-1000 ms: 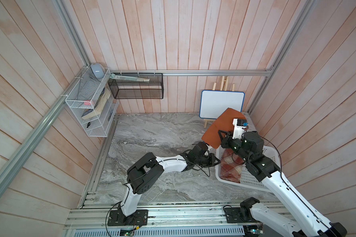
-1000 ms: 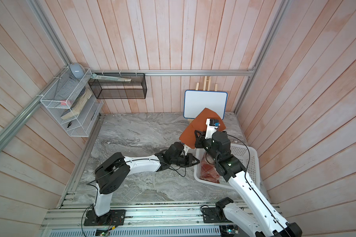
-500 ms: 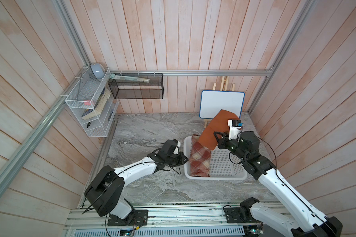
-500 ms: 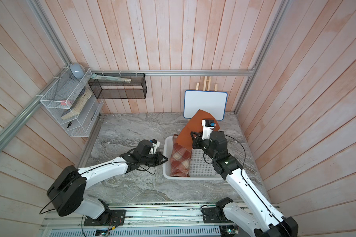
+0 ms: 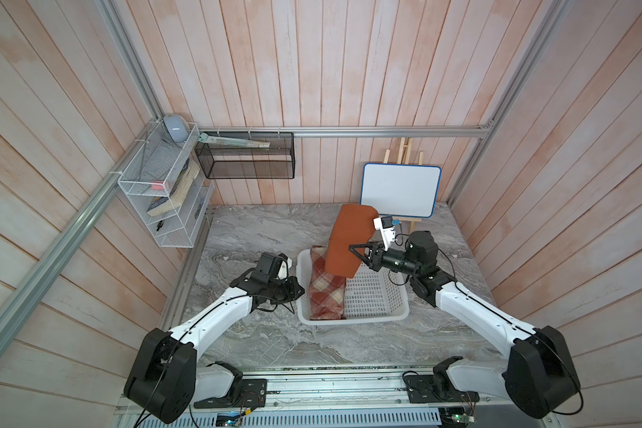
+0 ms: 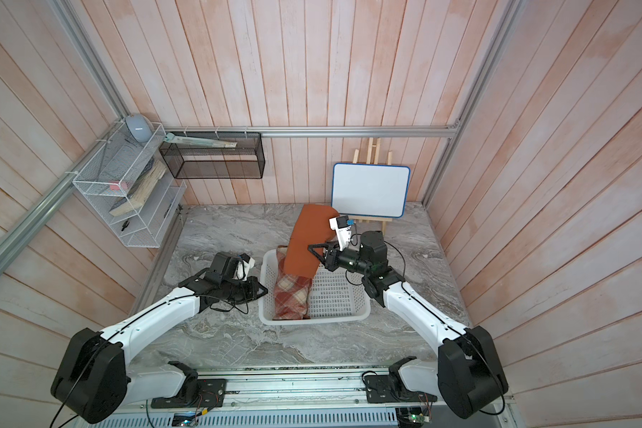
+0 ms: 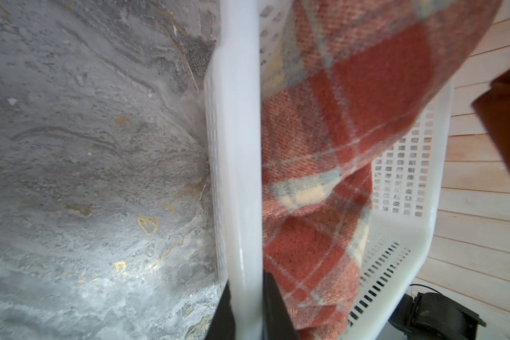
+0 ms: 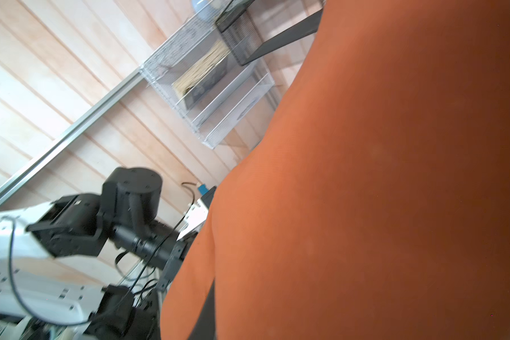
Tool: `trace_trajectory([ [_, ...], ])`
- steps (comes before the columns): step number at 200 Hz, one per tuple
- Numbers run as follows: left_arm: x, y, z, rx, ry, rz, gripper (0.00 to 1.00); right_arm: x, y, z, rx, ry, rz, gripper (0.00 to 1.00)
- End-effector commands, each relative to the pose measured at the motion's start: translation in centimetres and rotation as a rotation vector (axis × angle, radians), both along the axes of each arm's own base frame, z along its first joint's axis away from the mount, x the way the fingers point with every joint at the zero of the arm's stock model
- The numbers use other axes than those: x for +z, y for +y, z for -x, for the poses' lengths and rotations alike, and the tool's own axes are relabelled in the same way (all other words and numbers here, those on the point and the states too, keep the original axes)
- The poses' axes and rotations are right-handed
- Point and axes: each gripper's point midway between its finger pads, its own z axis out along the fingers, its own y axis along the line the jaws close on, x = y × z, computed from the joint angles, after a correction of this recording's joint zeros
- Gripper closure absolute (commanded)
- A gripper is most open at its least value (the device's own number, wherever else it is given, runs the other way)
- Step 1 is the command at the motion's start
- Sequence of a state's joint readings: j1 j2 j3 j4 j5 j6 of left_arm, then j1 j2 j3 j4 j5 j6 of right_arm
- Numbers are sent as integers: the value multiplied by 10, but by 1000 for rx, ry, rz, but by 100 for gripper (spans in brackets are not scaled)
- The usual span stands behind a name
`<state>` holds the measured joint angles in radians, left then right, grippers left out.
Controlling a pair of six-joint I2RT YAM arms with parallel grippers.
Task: Roll up the skirts
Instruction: Move the basket to the center of the board, then place the skirt in the basket.
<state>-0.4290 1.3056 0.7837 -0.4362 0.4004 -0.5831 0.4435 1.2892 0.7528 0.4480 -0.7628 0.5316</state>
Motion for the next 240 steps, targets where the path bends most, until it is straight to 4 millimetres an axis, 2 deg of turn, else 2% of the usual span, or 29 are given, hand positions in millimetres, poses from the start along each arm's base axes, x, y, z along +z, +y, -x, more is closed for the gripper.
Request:
trace_trajectory([
  [1,-15,28,-6,-3,-1,-166,100,-31,9,30,215,61,-33,100],
  [19,-17,34,-7,5,23,-182,100,-81,4,20,216,207,7,100],
  [36,-8,34,-14,14,6,-183,100,-108,-4,11,154,287,21,100],
  [59,0,43,-24,48,-11,-220,100,-141,-11,0,93,390,162,100],
  [98,2,67,-40,146,-11,-215,100,-172,-38,-8,-84,521,373,100],
  [122,3,75,-46,186,-19,-205,100,-184,-43,-2,-90,583,437,100],
  [140,4,74,-50,184,-25,-197,100,-193,-44,-3,-90,600,472,100],
  [164,0,74,-54,172,-14,-208,100,-201,-41,-13,-84,613,518,100],
  [185,8,77,-61,179,-40,-228,100,-211,-43,-21,-111,649,569,100],
  [215,15,79,-70,187,-63,-241,100,-227,-57,-25,-177,676,708,100],
  [220,16,77,-71,183,-65,-235,100,-229,-60,-26,-192,677,732,96],
  [234,17,76,-74,182,-66,-230,100,-231,-66,-27,-216,679,771,95],
  [240,17,75,-75,180,-66,-228,100,-231,-66,-28,-219,676,771,91],
])
